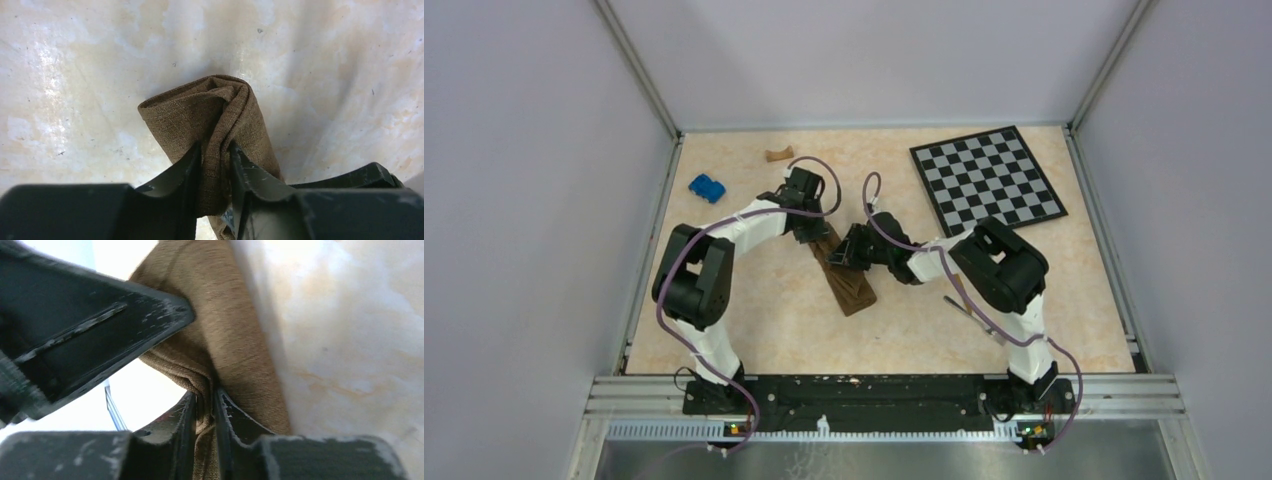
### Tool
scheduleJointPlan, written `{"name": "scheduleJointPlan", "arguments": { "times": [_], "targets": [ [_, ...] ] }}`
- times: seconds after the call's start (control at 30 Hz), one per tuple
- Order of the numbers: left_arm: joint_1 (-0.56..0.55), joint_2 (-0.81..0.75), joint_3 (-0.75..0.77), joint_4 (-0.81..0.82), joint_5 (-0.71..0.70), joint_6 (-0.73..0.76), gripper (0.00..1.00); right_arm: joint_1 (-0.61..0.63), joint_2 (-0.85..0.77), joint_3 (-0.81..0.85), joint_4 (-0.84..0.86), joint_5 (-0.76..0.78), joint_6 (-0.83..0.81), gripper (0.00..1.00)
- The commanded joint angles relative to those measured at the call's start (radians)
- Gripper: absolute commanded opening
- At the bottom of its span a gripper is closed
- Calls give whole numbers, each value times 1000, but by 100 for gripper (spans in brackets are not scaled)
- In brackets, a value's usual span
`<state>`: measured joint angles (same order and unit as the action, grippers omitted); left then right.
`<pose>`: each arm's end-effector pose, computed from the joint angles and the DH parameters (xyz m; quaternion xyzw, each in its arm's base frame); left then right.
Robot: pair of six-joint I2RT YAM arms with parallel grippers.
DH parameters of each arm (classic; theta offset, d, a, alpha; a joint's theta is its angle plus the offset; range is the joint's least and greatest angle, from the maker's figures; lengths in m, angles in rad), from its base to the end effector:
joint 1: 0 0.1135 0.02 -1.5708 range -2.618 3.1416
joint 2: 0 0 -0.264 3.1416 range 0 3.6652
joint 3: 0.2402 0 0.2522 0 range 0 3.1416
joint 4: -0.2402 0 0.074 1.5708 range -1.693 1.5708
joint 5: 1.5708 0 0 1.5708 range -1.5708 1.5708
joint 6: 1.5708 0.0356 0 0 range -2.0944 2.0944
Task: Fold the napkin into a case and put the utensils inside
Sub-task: Stuff the top corner of the smaller-rectangle-folded napkin at the center of the board.
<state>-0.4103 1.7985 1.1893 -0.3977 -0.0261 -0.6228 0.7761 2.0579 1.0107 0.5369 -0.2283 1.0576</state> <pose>0.3428 -0.1481 0.1871 -0.1055 0.9546 -0.1265 0.2481 0.2890 0.2949 0.1116 0.0632 0.8567 0.4586 0.2277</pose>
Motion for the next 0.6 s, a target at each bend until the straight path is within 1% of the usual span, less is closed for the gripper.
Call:
{"name": "scheduleJointPlan", "arguments": {
  "times": [0.0, 0.03, 0.07, 0.17, 0.23, 0.33, 0.47, 0.57],
  "targets": [
    [4, 13, 27, 2, -37, 55, 28, 30, -52, 3, -27, -76, -157, 28],
    [7, 17, 27, 3, -28, 60, 23, 26, -60, 5, -28, -117, -187, 32],
    [8, 19, 25, 3, -18, 66, 20, 21, -70, 7, -20, -175, -211, 36],
    [13, 15, 16, 7, -2, 79, 18, -1, -94, -18, 56, -334, -240, 42],
    [17, 6, 8, 10, 1, 86, 17, -9, -102, -16, 41, -398, -266, 43],
    [28, -4, 1, 21, 20, 90, 15, -9, -117, -38, 37, -434, -288, 44],
    [45, -13, -8, 31, 64, 94, 15, -9, -148, -69, -6, -412, -332, 44],
    [59, -2, -6, 36, 82, 95, 14, -5, -161, -99, 5, -414, -341, 41]
  ]
}}
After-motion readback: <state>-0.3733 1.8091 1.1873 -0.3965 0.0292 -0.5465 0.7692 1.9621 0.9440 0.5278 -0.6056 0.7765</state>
